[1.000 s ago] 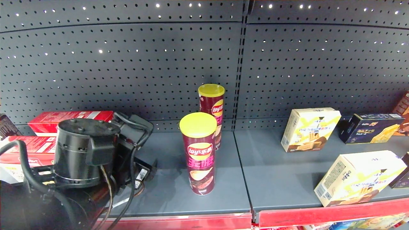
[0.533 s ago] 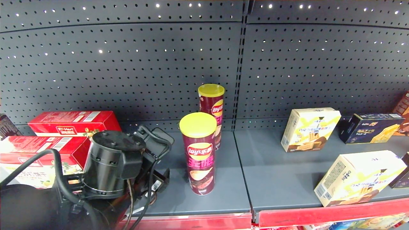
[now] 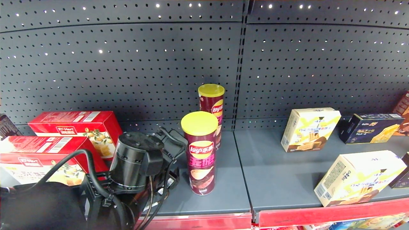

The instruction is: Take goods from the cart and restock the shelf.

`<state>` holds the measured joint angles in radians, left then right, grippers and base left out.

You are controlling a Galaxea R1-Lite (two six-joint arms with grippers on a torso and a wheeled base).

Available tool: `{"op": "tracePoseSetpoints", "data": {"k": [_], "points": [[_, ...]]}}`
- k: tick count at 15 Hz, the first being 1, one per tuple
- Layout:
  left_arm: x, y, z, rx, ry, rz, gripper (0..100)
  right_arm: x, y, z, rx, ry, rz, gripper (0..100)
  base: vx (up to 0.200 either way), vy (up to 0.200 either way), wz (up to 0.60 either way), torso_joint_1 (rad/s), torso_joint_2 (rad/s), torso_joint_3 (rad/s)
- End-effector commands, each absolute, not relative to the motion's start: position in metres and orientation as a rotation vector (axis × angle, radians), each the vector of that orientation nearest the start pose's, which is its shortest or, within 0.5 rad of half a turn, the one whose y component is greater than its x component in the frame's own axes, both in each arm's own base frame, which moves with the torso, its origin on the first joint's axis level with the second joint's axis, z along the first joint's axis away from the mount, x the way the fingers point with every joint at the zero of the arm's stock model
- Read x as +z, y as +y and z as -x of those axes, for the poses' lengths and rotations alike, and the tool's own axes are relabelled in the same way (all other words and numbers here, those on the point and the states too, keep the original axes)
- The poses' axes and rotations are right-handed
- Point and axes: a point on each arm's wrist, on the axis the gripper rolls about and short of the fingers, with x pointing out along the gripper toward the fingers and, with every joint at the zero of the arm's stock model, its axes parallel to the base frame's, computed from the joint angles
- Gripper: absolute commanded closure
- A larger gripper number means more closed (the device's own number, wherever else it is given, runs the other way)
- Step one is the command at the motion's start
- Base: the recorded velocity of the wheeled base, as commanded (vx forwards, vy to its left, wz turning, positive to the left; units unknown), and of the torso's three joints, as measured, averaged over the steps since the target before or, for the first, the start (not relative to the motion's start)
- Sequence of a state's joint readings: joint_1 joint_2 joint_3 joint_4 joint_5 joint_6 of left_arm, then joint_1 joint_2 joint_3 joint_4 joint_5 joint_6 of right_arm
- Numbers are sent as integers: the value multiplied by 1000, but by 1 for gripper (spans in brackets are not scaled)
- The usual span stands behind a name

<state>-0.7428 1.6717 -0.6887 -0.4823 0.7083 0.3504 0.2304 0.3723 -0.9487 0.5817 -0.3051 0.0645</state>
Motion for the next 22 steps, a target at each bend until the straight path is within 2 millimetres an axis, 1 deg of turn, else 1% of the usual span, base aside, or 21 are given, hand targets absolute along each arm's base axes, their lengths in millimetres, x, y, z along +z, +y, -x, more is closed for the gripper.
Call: {"op": "tracePoseSetpoints", "data": {"k": [1,3,7,8,10,12,16,22], "points": [[148,-177,-213,-102,369,-680,0,268,-23,66,-74,12,-60,0,0,0,0,0,0,0],[147,-176,-212,-102,371,-679,0,268,-23,67,-74,8,-62,0,0,0,0,0,0,0],[150,-166,-207,-51,370,-673,0,267,-23,68,-74,11,-61,0,0,0,0,0,0,0],[151,-162,-204,-37,369,-662,0,267,-23,67,-74,12,-60,0,0,0,0,0,0,0],[159,-162,-202,-27,348,-601,0,267,-22,66,-76,15,-60,0,0,0,0,0,0,0],[162,-162,-198,-34,338,-575,0,266,-22,66,-76,18,-59,0,0,0,0,0,0,0],[163,-168,-194,-65,327,-556,0,266,-22,66,-76,20,-58,0,0,0,0,0,0,0],[161,-186,-199,-95,322,-560,0,265,-23,67,-76,21,-58,0,0,0,0,0,0,0]]}}
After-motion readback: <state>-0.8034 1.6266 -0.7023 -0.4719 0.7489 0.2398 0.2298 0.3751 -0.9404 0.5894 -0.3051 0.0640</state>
